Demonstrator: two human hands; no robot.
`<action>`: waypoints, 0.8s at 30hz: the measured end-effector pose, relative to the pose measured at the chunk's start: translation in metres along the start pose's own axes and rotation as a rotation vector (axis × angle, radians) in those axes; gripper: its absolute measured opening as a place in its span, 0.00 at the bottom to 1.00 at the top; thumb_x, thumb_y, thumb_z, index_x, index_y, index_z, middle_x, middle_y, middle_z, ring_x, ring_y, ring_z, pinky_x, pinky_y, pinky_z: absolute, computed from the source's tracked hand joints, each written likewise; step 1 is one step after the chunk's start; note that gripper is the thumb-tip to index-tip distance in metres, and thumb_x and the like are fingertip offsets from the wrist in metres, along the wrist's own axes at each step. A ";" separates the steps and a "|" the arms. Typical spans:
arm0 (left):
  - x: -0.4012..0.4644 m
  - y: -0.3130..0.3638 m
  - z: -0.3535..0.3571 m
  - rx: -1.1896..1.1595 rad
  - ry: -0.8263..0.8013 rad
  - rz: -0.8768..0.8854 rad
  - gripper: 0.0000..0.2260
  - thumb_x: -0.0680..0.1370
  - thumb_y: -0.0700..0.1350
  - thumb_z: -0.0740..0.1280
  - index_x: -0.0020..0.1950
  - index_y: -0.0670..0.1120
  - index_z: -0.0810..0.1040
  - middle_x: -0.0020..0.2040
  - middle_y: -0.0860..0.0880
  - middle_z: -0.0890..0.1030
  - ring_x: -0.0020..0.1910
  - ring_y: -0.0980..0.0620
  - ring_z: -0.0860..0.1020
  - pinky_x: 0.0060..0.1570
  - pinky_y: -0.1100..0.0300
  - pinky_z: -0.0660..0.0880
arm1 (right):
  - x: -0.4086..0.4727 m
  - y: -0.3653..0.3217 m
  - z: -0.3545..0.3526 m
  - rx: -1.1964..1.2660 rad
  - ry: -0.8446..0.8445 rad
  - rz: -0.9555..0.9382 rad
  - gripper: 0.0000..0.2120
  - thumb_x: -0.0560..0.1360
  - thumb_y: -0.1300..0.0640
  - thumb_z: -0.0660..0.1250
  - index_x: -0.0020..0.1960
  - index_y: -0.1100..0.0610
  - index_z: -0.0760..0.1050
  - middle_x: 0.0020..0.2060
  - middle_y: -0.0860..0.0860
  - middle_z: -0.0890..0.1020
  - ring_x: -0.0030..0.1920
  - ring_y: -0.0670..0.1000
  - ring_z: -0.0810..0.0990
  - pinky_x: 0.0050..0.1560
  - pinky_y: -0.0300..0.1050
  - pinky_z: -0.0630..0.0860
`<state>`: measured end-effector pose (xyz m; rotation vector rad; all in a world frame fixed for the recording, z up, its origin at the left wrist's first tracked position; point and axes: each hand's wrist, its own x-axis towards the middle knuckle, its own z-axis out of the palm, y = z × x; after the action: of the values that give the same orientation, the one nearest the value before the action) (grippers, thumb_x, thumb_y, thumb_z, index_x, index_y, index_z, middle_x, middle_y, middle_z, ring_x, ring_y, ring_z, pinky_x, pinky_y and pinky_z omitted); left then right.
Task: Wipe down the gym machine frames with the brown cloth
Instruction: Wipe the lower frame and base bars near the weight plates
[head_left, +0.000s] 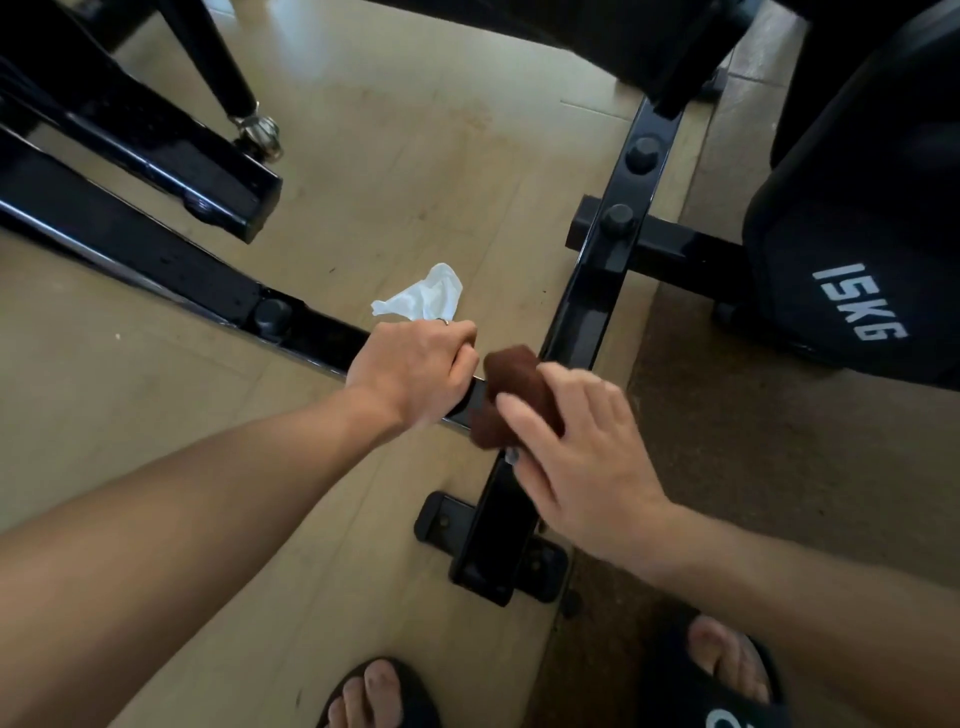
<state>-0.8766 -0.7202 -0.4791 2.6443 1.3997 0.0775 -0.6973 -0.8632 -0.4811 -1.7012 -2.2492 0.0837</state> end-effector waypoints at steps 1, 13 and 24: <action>0.000 0.000 0.000 0.006 0.000 -0.005 0.10 0.81 0.48 0.55 0.42 0.49 0.69 0.35 0.53 0.72 0.35 0.45 0.70 0.36 0.54 0.61 | -0.014 -0.014 0.001 0.027 -0.034 -0.103 0.22 0.79 0.46 0.62 0.71 0.51 0.69 0.68 0.62 0.69 0.64 0.63 0.71 0.65 0.61 0.67; -0.001 0.001 0.000 -0.006 0.026 -0.011 0.10 0.81 0.49 0.54 0.42 0.50 0.69 0.38 0.49 0.79 0.36 0.45 0.72 0.37 0.53 0.62 | 0.019 0.029 -0.012 0.006 -0.053 -0.232 0.18 0.80 0.47 0.65 0.69 0.51 0.73 0.64 0.60 0.74 0.61 0.61 0.74 0.62 0.61 0.72; -0.001 0.000 0.001 0.020 0.026 0.010 0.11 0.82 0.50 0.54 0.41 0.50 0.69 0.35 0.52 0.75 0.35 0.44 0.76 0.35 0.54 0.63 | -0.004 -0.002 0.000 0.035 -0.033 -0.077 0.20 0.81 0.46 0.61 0.71 0.49 0.69 0.69 0.58 0.69 0.66 0.61 0.70 0.68 0.59 0.66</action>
<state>-0.8771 -0.7210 -0.4799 2.6763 1.4026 0.0997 -0.6987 -0.8677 -0.4818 -1.6050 -2.3203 0.1334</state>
